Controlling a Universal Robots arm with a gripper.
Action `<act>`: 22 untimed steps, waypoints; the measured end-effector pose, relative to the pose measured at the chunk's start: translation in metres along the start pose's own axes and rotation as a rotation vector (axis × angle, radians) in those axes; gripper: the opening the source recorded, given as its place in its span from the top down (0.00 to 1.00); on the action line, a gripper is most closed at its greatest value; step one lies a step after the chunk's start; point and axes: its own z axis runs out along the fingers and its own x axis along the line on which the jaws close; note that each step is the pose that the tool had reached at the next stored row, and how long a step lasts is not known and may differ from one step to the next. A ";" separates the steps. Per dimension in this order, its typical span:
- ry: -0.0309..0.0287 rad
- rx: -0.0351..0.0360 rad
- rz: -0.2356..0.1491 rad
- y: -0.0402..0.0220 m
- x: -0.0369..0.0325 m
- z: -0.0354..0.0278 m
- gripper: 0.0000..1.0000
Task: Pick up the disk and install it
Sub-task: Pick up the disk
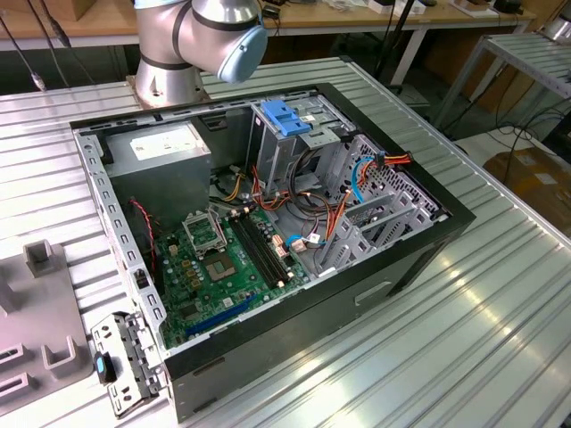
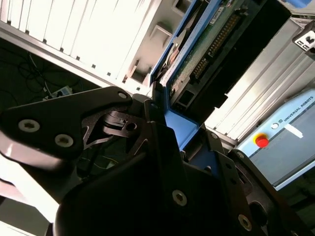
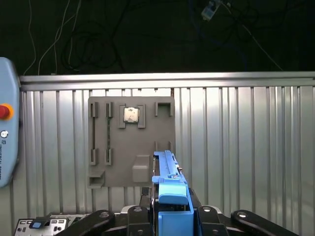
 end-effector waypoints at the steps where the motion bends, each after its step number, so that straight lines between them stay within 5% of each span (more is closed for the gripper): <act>1: -0.0001 0.0001 0.000 -0.0051 0.0004 0.0001 0.63; 10: 0.0000 0.0001 0.000 -0.0355 0.0003 0.0001 0.63; 22: -0.0001 0.0001 0.000 -0.0626 0.0002 0.0006 0.63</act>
